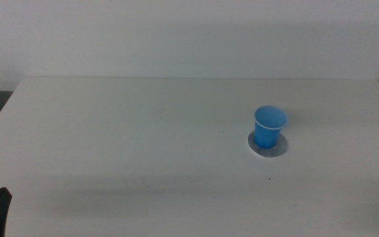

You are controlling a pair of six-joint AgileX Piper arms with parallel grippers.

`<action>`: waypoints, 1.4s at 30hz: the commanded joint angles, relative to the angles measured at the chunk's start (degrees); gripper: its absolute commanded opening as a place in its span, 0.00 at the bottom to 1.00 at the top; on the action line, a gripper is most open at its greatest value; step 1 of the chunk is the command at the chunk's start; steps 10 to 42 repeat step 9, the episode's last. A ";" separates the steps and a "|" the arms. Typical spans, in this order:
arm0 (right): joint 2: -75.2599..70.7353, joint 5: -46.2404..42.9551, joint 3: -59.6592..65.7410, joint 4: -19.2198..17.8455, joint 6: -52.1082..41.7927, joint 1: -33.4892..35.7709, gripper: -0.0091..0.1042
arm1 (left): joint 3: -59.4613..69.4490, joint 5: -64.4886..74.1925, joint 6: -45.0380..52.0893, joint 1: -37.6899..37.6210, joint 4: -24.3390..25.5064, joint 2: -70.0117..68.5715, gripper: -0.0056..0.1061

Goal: Place an empty cup on a cup mat.

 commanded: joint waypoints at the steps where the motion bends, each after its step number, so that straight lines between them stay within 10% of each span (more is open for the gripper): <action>1: -1.85 -1.16 1.08 -0.71 -0.15 -0.24 0.90 | -0.02 -0.30 -0.16 -0.05 -0.39 -0.21 0.89; 42: -1.85 -2.89 1.12 -0.71 -0.15 -0.24 0.90 | -0.02 -0.30 -0.16 -0.05 -0.39 -0.21 0.89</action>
